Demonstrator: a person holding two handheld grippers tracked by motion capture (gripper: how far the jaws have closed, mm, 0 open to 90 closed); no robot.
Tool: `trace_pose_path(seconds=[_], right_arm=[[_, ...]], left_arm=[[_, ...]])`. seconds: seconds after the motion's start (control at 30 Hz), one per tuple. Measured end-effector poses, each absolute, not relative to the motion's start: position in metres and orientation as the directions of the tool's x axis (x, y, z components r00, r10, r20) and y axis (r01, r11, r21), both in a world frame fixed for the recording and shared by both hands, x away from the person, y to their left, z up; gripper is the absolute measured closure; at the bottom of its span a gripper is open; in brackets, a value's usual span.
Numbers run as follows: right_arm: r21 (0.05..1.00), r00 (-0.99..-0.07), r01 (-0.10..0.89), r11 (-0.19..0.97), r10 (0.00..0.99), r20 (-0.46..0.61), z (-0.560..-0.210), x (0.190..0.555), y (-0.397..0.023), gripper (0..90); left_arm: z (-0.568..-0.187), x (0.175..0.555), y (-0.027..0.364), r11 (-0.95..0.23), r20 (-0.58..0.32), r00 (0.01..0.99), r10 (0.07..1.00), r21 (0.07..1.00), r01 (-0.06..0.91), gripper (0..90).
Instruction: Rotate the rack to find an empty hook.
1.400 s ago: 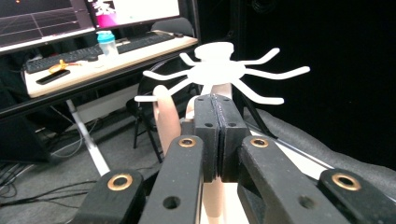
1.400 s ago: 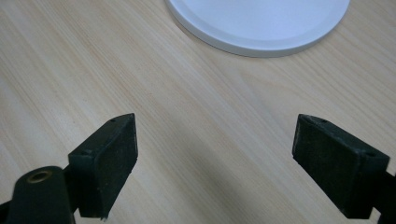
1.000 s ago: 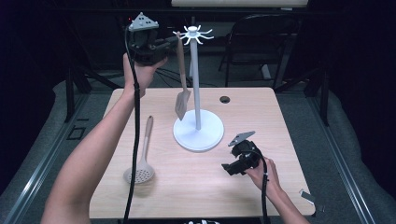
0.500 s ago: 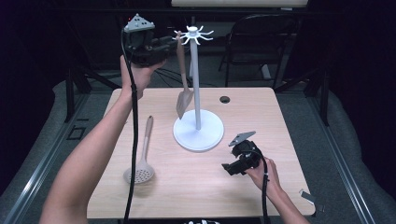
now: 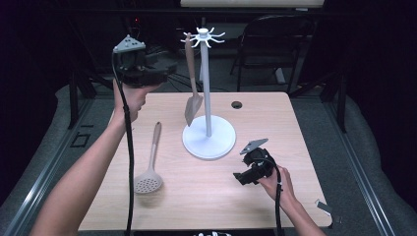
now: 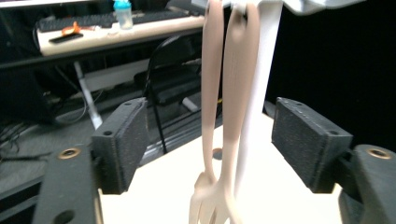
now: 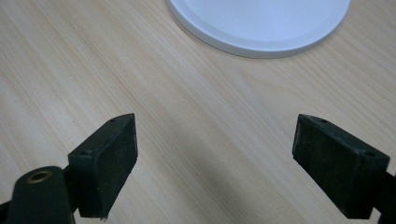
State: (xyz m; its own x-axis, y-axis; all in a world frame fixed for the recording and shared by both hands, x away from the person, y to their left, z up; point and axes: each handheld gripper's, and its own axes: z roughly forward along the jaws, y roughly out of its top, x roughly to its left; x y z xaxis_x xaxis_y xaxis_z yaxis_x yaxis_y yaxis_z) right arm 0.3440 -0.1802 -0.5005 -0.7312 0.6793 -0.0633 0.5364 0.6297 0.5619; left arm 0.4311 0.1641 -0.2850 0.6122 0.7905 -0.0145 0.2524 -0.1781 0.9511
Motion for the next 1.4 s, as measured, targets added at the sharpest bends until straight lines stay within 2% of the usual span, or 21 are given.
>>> trace_pose_path(seconds=[0.23, 0.43, 0.77, 1.0, 1.13, 1.4], right_arm=[[0.558, -0.733, 0.538, 0.632, 0.678, -0.062, -0.501, 0.344, -0.179, 13.5], [0.550, -0.736, 0.538, 0.639, 0.674, -0.065, -0.502, 0.344, -0.179, 13.5], [0.542, -0.737, 0.540, 0.644, 0.672, -0.064, -0.504, 0.344, -0.178, 13.5], [0.545, -0.741, 0.541, 0.641, 0.670, -0.052, -0.505, 0.345, -0.176, 13.5], [0.540, -0.740, 0.539, 0.646, 0.670, -0.063, -0.505, 0.345, -0.175, 13.5], [0.536, -0.744, 0.532, 0.655, 0.664, -0.073, -0.505, 0.345, -0.174, 13.5]], left_arm=[[-0.322, 0.422, 0.172, -0.215, -0.011, 0.588, 0.809, 0.925, 0.313, 19.2], [-0.358, 0.411, 0.178, -0.289, 0.041, 0.584, 0.811, 0.895, 0.340, 15.7], [-0.423, 0.404, 0.203, -0.273, -0.062, 0.562, 0.825, 0.827, 0.491, 11.9], [-0.457, 0.403, 0.219, -0.209, -0.143, 0.518, 0.843, 0.801, 0.562, 11.1], [-0.472, 0.405, 0.222, -0.219, -0.144, 0.503, 0.852, 0.776, 0.592, 11.0], [-0.483, 0.413, 0.233, -0.154, -0.199, 0.451, 0.870, 0.760, 0.632, 13.5]])
